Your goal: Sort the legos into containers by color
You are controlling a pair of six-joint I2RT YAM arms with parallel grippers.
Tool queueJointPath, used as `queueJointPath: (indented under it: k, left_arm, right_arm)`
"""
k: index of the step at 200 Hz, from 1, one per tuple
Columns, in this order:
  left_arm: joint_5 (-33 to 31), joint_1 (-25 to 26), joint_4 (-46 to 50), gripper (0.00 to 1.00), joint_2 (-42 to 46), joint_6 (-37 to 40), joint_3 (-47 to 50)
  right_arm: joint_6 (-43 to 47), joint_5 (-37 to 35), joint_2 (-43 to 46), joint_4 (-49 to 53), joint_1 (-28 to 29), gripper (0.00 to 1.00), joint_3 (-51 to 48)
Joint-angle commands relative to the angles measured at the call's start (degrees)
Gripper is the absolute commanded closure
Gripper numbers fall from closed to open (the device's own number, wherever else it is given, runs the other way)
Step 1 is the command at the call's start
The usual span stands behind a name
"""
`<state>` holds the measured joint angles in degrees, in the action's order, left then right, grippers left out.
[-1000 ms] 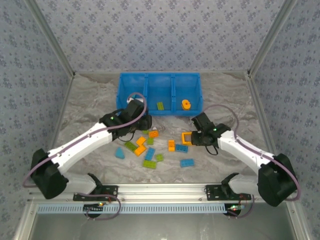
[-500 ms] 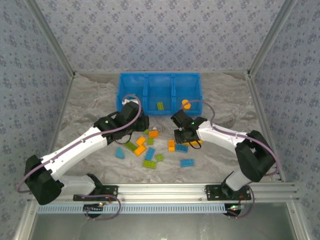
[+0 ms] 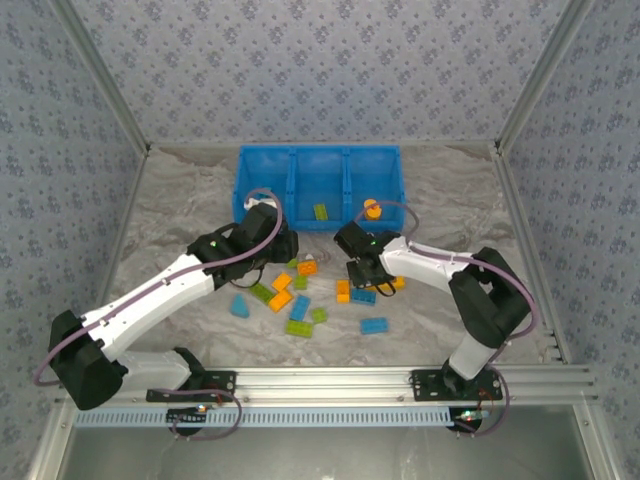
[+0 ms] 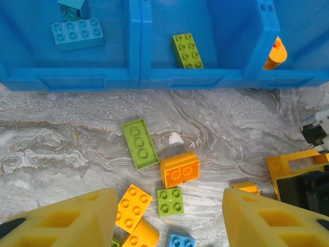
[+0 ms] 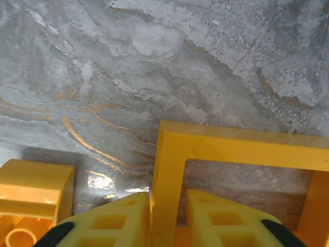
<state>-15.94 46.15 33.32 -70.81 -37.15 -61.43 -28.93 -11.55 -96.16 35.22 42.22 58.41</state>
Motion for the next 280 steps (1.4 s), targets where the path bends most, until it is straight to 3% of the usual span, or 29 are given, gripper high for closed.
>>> queueJointPath:
  k: [1,52,98,148,227,280]
  left_arm:
    - [-1.12,0.09,0.37,0.44,2.32,-0.28,-1.01]
    - [3.60,2.46,-4.12,0.45,10.24,0.42,0.86]
    - [7.78,5.25,-8.80,0.44,17.11,0.06,0.54]
    - [8.03,5.71,-9.61,0.43,15.54,1.84,-6.09]
    - [7.98,5.88,-9.16,0.43,13.41,1.38,-6.26]
    - [7.99,5.88,-9.02,0.43,12.90,1.40,-6.47]
  right_arm:
    - [0.96,-1.66,-0.99,1.52,-0.46,0.78,1.96]
    - [6.03,-4.11,8.12,5.06,-0.09,0.88,3.41]
    - [12.38,2.56,13.91,3.06,-6.48,0.90,9.35]
    - [15.01,10.20,4.03,-3.11,-15.18,0.91,21.93]
    - [12.61,19.94,-14.84,-5.79,-22.09,0.91,39.57]
    - [12.22,18.97,-22.72,-5.20,-23.58,0.90,45.27]
